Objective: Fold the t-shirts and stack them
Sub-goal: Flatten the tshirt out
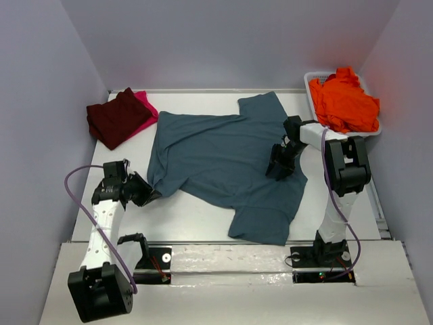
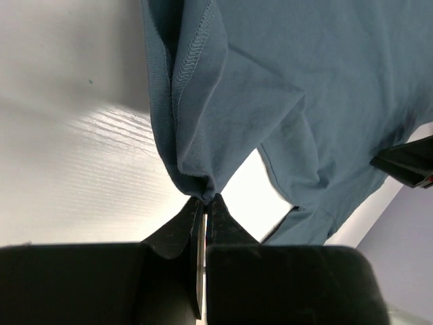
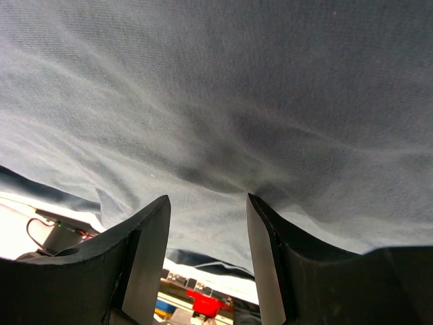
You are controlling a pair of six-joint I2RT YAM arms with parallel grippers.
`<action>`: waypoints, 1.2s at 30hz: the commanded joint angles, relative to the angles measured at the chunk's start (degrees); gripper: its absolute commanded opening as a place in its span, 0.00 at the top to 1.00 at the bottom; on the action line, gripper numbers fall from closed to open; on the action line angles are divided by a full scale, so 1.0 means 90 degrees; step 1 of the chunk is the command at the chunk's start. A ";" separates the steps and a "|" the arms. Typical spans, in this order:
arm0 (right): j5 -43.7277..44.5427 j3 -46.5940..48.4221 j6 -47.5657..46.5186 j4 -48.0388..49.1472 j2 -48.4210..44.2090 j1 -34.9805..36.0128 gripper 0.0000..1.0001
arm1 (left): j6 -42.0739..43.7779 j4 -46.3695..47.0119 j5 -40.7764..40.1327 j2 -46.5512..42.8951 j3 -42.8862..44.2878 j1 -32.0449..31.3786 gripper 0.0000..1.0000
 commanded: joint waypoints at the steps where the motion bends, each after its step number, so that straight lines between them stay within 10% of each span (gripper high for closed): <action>1: 0.0329 0.0115 -0.0128 -0.0110 0.0249 -0.0027 0.45 | -0.0203 0.0195 0.0158 -0.0318 -0.0109 0.0250 0.94; 30: -0.0062 0.0213 -0.0186 -0.0022 0.0561 -0.0027 0.45 | -0.0917 -0.2461 -0.1473 -0.1168 0.1346 0.0173 0.94; 36: -0.0082 0.0281 -0.0196 -0.0071 0.0532 -0.0027 0.45 | -0.0955 -0.2558 -0.1580 -0.1129 0.1590 0.0173 0.80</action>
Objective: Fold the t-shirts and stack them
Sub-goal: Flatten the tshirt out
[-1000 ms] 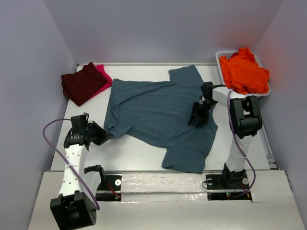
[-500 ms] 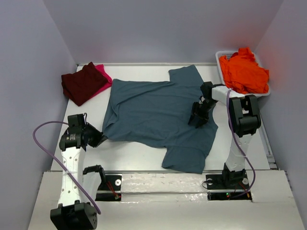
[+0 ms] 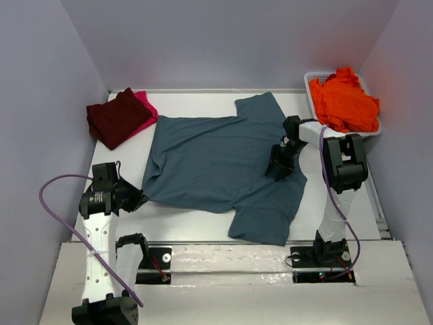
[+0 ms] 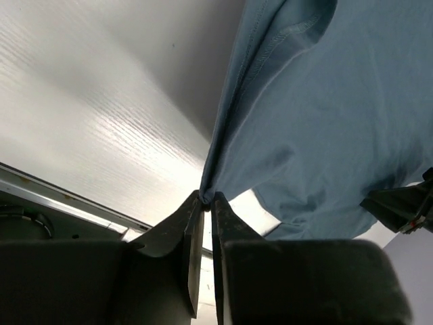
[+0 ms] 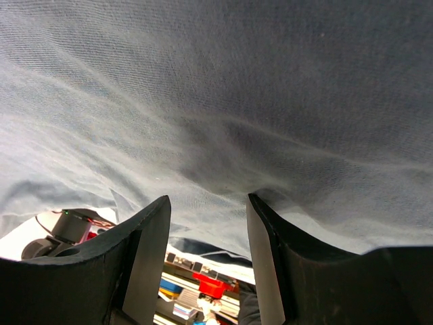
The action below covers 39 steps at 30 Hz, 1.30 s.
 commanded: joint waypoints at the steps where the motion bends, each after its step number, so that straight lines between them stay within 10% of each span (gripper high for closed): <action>1: 0.0103 -0.0030 -0.0155 0.0225 0.0192 0.0007 0.45 | -0.0050 -0.0310 -0.0211 -0.0050 0.0432 -0.0024 0.74; 10: 0.0122 -0.0108 -0.0155 0.0235 0.0124 0.0007 0.45 | -0.0099 -0.0544 -0.0523 -0.0119 0.0861 -0.0024 0.25; 28: 0.0181 -0.0049 -0.0125 0.0157 -0.0120 0.0007 0.45 | 0.1395 0.2666 0.0587 0.3678 0.1447 -0.0151 0.34; 39: 0.0162 -0.0206 -0.0135 0.0157 -0.0296 0.0007 0.45 | 0.2225 0.3010 0.1145 0.6462 0.3761 -0.0785 0.36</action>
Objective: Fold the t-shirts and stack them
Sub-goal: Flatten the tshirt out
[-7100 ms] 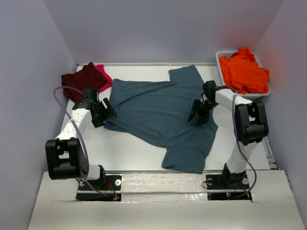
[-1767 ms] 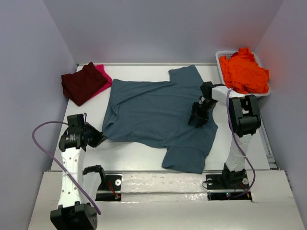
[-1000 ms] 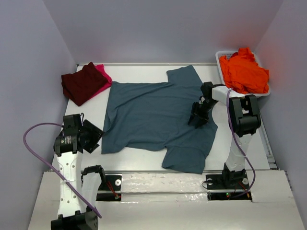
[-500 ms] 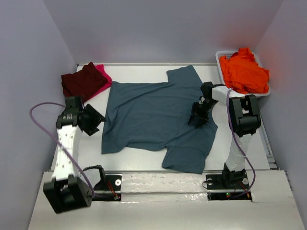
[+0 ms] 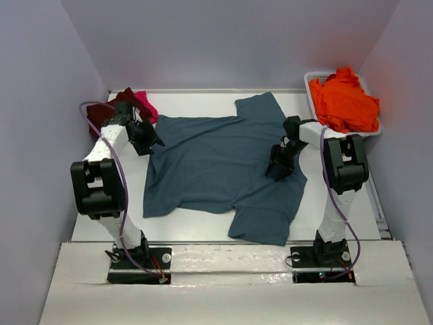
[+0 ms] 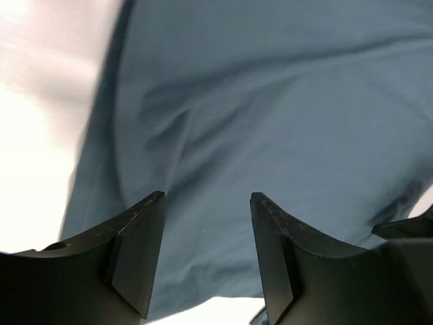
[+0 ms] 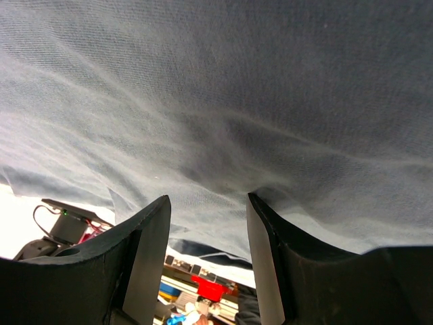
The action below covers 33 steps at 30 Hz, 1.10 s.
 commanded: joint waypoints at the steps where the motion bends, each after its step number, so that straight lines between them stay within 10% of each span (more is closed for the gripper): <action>1: 0.0167 -0.0152 -0.0130 0.0123 -0.0272 0.0009 0.45 | 0.0489 0.0237 0.0470 0.0534 0.1087 -0.0174 0.37; 19: -0.0420 -0.1666 -0.0004 -0.0610 -0.2557 0.0126 0.44 | 0.0694 -0.0153 0.0989 0.3230 0.3480 -0.0750 0.37; 33: -0.0342 0.0024 0.0143 -0.0199 -0.0956 0.0126 0.44 | 0.0509 -0.1032 -0.0055 0.4627 0.5561 -0.0750 0.37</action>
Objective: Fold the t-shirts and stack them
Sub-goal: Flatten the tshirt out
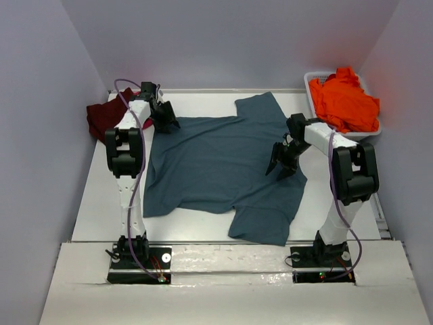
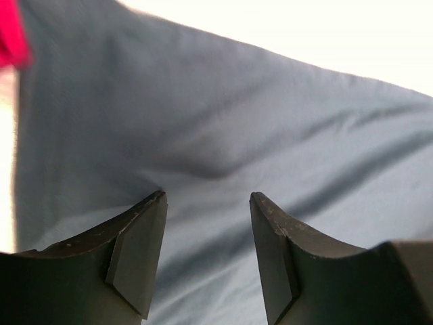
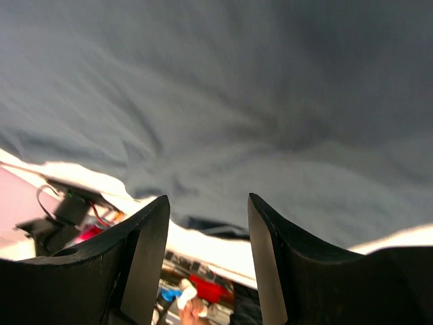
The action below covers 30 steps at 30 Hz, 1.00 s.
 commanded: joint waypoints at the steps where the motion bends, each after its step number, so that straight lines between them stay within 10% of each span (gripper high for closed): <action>1: -0.0040 0.0880 0.0090 0.0141 0.0549 0.0041 0.44 | -0.0035 -0.0673 -0.0413 0.0346 0.0804 0.0078 0.37; 30: 0.0243 0.5803 0.0265 -0.0650 0.4447 -0.0076 0.44 | -0.0426 -0.0001 0.0026 0.1733 0.2670 0.0508 0.36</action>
